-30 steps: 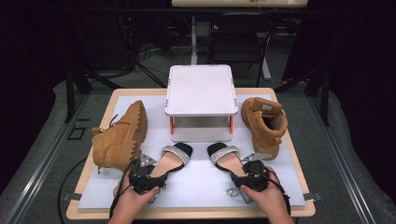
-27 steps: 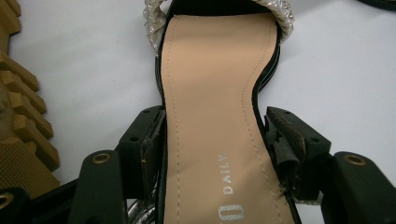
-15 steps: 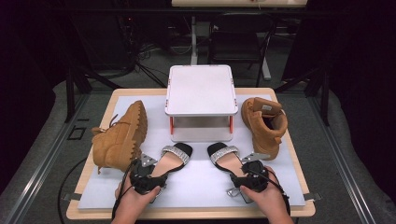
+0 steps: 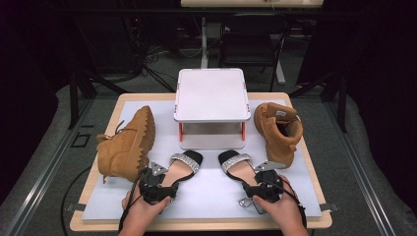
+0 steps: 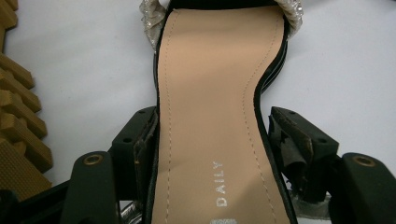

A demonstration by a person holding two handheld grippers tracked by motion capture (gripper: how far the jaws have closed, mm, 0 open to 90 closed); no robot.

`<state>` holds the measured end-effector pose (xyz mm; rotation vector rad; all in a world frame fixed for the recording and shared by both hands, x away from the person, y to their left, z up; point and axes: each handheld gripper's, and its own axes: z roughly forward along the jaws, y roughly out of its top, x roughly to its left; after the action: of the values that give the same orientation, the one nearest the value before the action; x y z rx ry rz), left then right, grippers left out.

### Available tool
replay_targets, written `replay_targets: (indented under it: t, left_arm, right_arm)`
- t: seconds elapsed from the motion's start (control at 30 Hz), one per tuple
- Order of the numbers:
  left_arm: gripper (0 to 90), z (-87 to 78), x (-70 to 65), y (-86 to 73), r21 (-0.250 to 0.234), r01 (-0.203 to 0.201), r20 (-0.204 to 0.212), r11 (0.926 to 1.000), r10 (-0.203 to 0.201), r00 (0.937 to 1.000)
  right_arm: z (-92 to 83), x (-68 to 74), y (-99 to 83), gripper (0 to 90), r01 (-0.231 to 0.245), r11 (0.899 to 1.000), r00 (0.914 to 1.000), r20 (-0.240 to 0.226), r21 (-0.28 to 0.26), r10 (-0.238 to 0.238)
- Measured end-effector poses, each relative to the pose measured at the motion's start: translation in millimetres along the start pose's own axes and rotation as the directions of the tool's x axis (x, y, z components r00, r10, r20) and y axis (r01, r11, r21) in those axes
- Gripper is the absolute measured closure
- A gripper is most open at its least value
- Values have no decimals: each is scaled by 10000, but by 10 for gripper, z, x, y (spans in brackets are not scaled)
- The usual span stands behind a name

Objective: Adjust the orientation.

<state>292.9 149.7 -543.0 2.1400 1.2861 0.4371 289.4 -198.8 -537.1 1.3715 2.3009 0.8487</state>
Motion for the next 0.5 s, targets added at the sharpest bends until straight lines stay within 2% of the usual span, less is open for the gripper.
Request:
replay_targets:
  t: [0.07, 0.13, 0.3, 0.5]
  left_arm:
    - [356, -3, 12, -1, 4, 15, 60, 10000, -15, 10000]
    - [357, -6, 22, -5, -50, 86, 127, 10000, -86, 9999]
    - [357, -5, 14, -7, -82, 37, 39, 10000, -37, 10000]
    - [356, -8, 6, -9, -131, -60, -3, 9999, 60, 10000]
  right_arm:
    - [-7, 29, 8, 350, 323, 9995, 9993, 176, -14, -323]
    - [-7, 44, 11, 350, 344, 9994, 9991, 243, 16, -345]
    - [-4, -2, -13, 350, -126, 9998, 9999, -90, -164, 125]
    - [2, 12, 9, 356, -57, 10000, 10000, 31, 76, 57]
